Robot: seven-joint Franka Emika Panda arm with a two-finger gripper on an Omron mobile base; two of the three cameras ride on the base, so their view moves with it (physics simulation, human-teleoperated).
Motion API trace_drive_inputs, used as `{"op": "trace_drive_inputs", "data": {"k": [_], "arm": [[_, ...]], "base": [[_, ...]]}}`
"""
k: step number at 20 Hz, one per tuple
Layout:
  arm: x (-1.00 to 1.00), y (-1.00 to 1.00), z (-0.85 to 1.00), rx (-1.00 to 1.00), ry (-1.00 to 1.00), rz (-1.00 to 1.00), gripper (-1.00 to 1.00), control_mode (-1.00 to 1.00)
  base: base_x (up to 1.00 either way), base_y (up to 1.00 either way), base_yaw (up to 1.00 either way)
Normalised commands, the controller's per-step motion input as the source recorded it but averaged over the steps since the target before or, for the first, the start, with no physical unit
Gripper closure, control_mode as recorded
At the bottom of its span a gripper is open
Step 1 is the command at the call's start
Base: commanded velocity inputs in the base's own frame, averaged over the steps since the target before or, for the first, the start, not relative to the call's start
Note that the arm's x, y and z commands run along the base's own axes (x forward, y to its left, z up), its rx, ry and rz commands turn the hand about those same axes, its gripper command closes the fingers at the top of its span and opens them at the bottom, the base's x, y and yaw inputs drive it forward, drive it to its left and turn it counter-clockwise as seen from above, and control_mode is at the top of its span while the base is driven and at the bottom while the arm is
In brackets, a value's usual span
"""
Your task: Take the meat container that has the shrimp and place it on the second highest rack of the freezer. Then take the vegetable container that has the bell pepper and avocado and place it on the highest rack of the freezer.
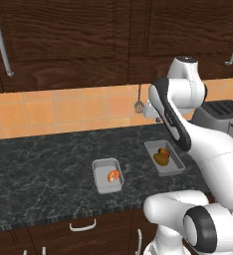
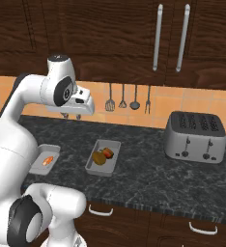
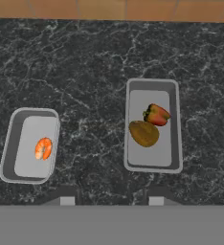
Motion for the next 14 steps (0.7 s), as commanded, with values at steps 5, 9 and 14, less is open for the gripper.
{"op": "trace_drive_inputs", "data": {"k": [5, 9, 14], "arm": [[0.02, 0.0, 0.0, -0.02, 0.05, 0.0, -1.0, -1.0], [-0.13, 0.05, -0.29, 0.0, 0.02, 0.05, -1.0, -1.0], [-0.16, 0.77, -0.54, 0.0, 0.08, 0.12, -1.0, -1.0]], "base": [[0.0, 0.0, 0.0], [0.0, 0.0, 0.0], [0.0, 0.0, 0.0]]}}
